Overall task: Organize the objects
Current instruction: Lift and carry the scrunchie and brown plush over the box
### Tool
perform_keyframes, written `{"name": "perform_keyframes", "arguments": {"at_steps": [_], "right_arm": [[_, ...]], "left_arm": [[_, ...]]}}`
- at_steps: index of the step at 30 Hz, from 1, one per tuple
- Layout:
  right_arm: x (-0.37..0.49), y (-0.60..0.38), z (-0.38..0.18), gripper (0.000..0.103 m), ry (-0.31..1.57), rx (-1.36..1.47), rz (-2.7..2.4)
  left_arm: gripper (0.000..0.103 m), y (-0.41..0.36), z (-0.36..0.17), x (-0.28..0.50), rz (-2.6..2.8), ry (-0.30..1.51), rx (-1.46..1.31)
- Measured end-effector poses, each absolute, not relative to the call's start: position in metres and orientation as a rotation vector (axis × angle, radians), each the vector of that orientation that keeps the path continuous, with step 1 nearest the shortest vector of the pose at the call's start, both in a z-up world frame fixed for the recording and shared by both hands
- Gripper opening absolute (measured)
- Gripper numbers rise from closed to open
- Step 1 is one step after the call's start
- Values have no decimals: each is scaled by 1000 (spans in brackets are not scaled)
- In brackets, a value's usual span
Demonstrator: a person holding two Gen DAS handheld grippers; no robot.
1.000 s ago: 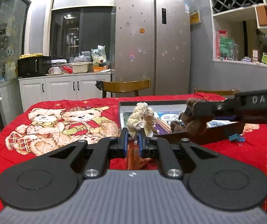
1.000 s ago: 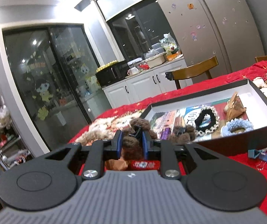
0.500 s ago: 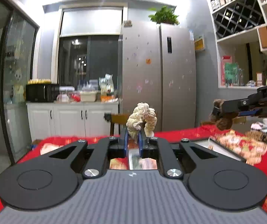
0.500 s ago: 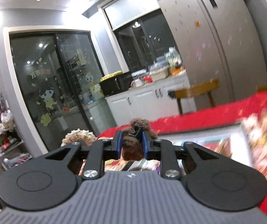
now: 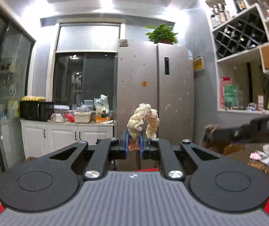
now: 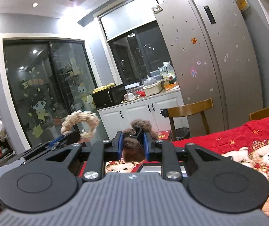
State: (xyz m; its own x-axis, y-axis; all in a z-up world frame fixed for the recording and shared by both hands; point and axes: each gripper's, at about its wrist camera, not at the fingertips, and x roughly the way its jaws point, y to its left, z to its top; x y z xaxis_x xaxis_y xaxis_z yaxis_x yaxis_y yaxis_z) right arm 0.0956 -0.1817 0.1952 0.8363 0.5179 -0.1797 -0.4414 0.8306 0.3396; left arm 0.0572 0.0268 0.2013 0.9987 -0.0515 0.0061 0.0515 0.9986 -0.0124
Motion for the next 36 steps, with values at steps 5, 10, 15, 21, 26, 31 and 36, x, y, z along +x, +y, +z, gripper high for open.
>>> {"name": "perform_keyframes", "arguments": {"at_steps": [5,10,15,21,26,31,36], "right_arm": [[137,-169,181,25,326,349,499],[178,-156,158,25,372,370,473],[209,-147,133,25,405,411,461],[218,-128,113,25,444,324,393],[222,-118,96,25,498,298,379],[223,-119,79,25,546,280,362],[226,-127,62,25,593,264,312]], "left_arm": [[13,28,196,101,-41,16,-66],[13,34,178,145,-29,72,-35],[14,47,156,178,-23,142,-8],[14,59,128,206,-48,250,-38],[14,56,104,221,-41,324,-8],[14,54,83,230,-53,404,-23],[14,43,67,234,-33,450,19]]}}
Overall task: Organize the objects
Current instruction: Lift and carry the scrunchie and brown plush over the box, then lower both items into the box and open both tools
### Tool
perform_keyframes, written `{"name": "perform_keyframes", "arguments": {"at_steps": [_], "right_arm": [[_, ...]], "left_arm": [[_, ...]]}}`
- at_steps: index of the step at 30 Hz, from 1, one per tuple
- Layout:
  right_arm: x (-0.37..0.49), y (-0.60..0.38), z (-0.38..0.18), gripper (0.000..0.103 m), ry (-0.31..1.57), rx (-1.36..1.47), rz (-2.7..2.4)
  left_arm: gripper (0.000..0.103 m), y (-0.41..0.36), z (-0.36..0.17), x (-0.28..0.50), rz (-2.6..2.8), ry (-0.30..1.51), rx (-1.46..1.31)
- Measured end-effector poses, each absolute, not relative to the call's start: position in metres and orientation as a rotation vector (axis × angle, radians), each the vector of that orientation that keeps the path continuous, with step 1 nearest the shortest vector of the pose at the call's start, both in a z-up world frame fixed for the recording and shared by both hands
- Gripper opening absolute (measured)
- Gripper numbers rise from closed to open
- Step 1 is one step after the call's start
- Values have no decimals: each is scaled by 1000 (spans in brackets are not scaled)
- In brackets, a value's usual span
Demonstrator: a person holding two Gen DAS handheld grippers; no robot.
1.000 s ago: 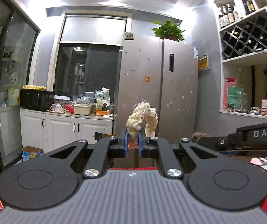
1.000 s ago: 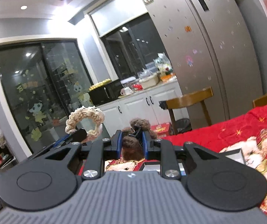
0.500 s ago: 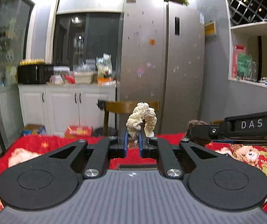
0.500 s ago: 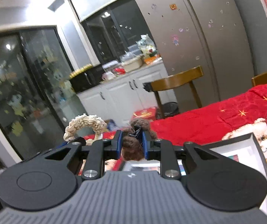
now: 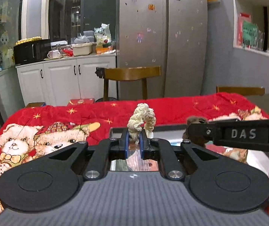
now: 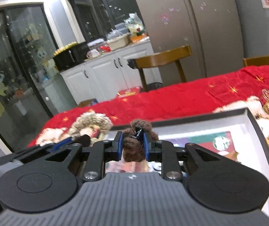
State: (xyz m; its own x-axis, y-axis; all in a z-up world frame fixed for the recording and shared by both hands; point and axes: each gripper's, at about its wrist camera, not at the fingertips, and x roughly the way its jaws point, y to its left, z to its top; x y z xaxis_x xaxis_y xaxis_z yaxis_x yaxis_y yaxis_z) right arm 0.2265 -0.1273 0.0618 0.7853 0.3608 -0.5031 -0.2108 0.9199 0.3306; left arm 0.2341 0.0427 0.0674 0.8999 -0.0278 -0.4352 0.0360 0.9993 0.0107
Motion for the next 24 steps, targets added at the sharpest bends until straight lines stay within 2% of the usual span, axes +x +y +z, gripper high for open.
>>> {"name": "perform_keyframes", "arguments": {"at_steps": [7,24], "right_arm": [[232,-132,49,25,632,332,342],[243,-123,35,25,673,292,306]], "left_arm": [[14,30,55,240,36,523,71],[14,40,47,250,46,652,26]]}}
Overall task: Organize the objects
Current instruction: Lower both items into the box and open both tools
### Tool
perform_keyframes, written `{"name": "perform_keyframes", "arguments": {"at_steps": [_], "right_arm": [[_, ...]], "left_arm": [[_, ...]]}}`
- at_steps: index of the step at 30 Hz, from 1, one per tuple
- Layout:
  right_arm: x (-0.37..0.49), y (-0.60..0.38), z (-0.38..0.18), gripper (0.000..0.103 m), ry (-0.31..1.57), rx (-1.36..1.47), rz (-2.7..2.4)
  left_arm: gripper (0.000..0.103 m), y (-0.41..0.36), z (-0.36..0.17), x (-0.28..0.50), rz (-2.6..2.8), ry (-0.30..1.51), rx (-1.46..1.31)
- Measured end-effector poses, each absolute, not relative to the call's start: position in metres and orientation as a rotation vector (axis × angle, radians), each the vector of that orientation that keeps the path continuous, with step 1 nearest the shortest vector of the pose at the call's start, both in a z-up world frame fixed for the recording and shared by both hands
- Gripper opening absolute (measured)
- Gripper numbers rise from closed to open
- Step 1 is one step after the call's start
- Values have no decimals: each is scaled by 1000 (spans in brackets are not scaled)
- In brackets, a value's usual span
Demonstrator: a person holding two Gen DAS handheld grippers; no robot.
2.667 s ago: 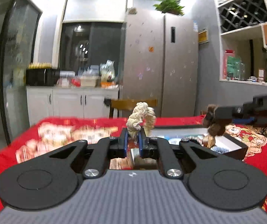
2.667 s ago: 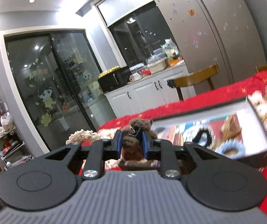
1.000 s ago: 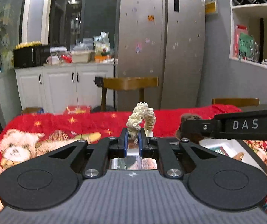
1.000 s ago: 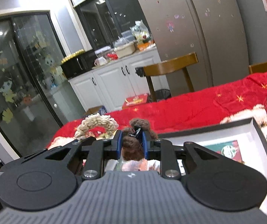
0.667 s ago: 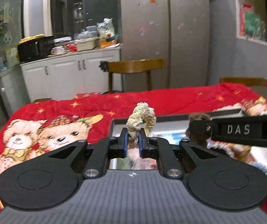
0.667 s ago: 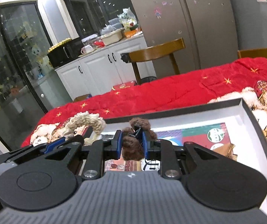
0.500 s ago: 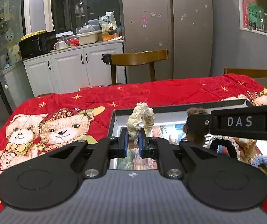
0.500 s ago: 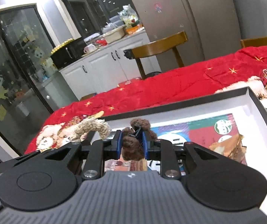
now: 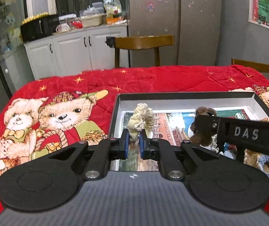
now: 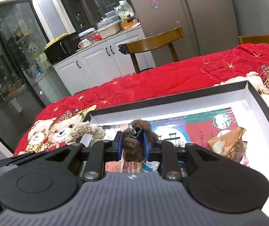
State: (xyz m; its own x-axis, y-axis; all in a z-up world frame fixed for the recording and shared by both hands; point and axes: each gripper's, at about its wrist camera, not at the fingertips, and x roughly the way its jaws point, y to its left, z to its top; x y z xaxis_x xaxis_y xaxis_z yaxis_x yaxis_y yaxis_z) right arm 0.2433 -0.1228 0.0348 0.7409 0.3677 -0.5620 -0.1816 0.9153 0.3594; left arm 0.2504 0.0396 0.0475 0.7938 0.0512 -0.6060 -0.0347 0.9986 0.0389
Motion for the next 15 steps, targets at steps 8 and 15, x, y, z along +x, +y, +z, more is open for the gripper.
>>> {"name": "perform_keyframes", "arguments": {"at_steps": [8,15], "right_arm": [[247,-121,28,25,698,302,317],[250,-122,25,26,716,312,325]], "left_arm": [[14,44,47,253,20,680,-8],[14,44,45,255,15,698,-16]]}}
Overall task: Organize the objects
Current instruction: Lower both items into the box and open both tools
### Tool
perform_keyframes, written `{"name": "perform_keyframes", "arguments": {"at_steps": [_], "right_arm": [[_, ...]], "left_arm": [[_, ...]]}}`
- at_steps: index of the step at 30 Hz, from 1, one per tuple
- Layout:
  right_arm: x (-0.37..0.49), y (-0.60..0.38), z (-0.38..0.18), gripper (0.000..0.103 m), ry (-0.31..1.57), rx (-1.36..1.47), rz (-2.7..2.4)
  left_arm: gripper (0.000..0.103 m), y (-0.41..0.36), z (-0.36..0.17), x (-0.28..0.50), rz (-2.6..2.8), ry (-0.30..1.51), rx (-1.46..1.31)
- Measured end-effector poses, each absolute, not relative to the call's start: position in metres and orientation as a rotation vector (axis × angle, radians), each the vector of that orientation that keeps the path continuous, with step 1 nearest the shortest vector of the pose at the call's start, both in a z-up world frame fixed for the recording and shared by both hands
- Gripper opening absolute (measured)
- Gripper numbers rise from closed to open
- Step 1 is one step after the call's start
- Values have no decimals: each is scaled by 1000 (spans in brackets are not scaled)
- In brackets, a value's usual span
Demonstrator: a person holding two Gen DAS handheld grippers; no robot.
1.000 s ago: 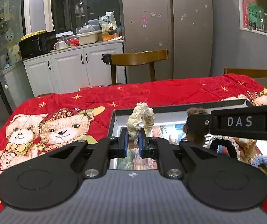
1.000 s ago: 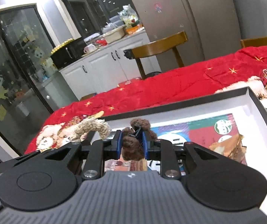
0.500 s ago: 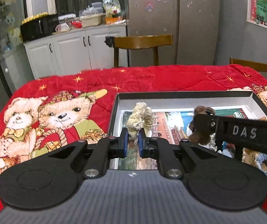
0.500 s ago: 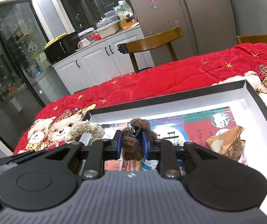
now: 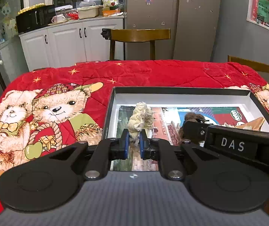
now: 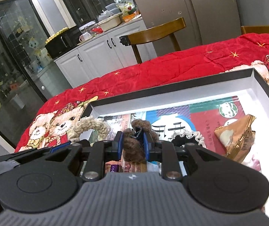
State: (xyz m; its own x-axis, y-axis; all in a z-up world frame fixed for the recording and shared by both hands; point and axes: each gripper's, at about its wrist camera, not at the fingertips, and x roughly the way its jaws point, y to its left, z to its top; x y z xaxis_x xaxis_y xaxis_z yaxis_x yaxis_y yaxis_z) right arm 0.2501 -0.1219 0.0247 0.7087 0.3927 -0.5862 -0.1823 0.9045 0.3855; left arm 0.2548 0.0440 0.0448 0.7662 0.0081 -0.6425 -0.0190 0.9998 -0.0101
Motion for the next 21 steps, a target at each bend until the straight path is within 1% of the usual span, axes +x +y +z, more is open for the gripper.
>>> {"name": "perform_keyframes", "arguments": {"at_steps": [21], "right_arm": [[252,-123,21,26,743,345,345]], "left_arm": [[14,42,44,256,-22,723,-23]]}}
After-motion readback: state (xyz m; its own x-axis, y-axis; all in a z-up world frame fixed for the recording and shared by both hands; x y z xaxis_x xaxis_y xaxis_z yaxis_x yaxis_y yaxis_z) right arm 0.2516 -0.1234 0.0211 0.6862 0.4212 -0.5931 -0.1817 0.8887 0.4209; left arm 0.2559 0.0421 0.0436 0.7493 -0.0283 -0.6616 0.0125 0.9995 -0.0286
